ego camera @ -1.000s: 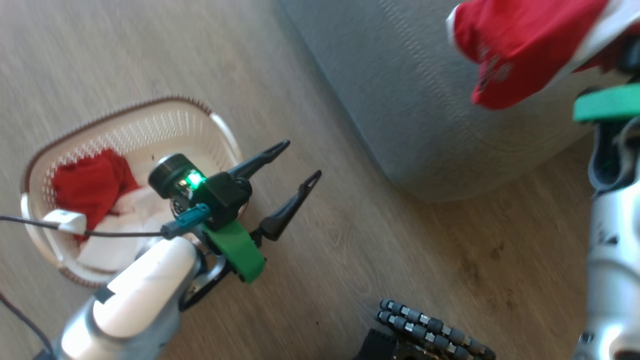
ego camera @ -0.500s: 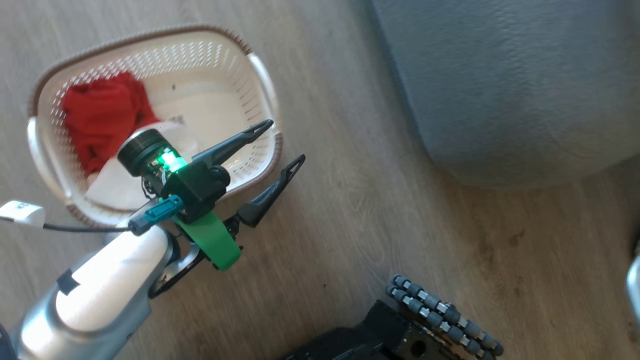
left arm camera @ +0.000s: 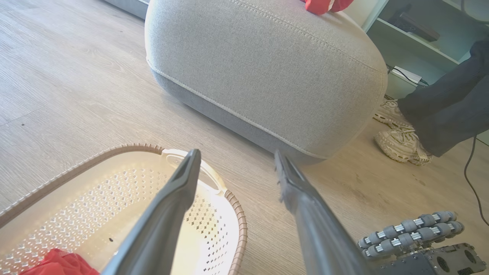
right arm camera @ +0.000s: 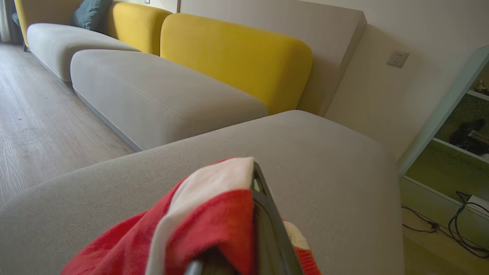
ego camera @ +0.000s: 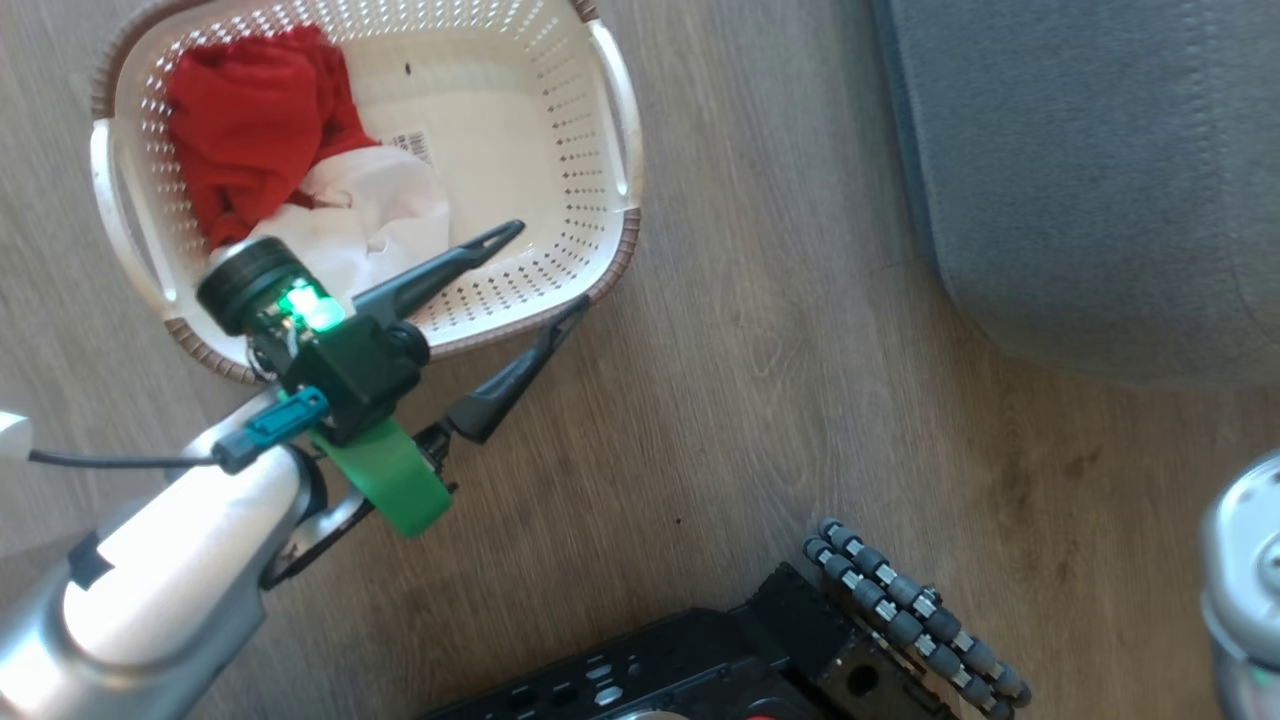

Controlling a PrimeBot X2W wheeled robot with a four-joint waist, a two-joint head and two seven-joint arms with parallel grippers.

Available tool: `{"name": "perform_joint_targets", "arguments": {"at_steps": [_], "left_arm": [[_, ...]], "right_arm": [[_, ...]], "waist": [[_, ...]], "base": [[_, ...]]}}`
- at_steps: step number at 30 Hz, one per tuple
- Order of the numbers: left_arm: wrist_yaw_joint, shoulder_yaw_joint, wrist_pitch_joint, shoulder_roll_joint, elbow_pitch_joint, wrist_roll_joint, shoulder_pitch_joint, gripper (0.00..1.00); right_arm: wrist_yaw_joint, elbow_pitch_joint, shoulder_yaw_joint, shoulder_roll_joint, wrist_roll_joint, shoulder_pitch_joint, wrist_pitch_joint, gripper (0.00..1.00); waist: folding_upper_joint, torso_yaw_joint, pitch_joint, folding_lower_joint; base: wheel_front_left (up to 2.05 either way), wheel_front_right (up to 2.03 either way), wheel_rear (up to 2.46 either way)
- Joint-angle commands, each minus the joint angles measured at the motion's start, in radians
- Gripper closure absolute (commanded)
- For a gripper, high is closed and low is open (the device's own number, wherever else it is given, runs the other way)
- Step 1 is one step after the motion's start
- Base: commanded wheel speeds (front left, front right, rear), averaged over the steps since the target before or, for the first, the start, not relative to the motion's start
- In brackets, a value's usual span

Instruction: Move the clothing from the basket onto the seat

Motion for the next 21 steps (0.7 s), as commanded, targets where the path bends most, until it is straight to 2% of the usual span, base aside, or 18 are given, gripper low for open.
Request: {"name": "perform_joint_targets", "arguments": {"at_steps": [1, 8, 9, 10, 11, 14, 20, 21], "left_arm": [[-0.002, 0.037, -0.01, 0.031, -0.039, 0.004, -0.002, 0.0], [-0.002, 0.053, -0.01, 0.039, -0.037, 0.012, 0.005, 0.0], [-0.002, 0.053, -0.01, 0.037, -0.035, 0.012, 0.005, 0.0], [-0.002, 0.052, -0.01, 0.034, -0.033, 0.012, 0.005, 0.0], [-0.002, 0.052, -0.01, 0.03, -0.031, 0.012, 0.004, 0.0], [-0.002, 0.048, -0.01, 0.013, -0.024, 0.011, -0.002, 0.0], [-0.002, 0.052, -0.01, -0.035, 0.009, 0.005, -0.011, 0.0], [-0.002, 0.052, -0.01, -0.035, 0.009, 0.005, -0.011, 0.0]], "right_arm": [[0.0, -0.036, -0.014, -0.004, -0.005, 0.034, 0.002, 1.0], [0.0, 0.085, -0.02, 0.025, 0.008, 0.106, -0.066, 1.0], [0.0, 0.112, -0.008, 0.026, 0.01, 0.119, -0.084, 0.71], [0.0, 0.137, 0.0, 0.026, 0.013, 0.13, -0.105, 0.53], [0.0, 0.165, 0.012, 0.027, 0.017, 0.142, -0.122, 0.0], [0.0, 0.245, 0.046, 0.006, 0.037, 0.173, -0.17, 0.0], [0.0, 0.411, 0.159, -0.103, 0.109, 0.222, -0.242, 0.0], [0.0, 0.411, 0.159, -0.103, 0.109, 0.222, -0.242, 0.0]], "waist": [[0.0001, 0.01, 0.012, -0.0001], [0.0001, 0.002, 0.015, -0.0001], [0.0001, -0.001, 0.011, -0.0001], [0.0001, -0.003, 0.006, -0.0001], [0.0001, -0.004, 0.001, -0.0001], [0.0001, -0.003, -0.021, -0.0001], [0.0001, 0.018, -0.084, -0.0001], [0.0001, 0.018, -0.084, -0.0001]], "base": [[0.0, 0.0, 0.0], [0.0, 0.0, 0.0], [0.0, 0.0, 0.0], [0.0, 0.0, 0.0], [0.0, 0.0, 0.0], [0.0, 0.0, 0.0], [0.0, 0.0, 0.0], [0.0, 0.0, 0.0]]}}
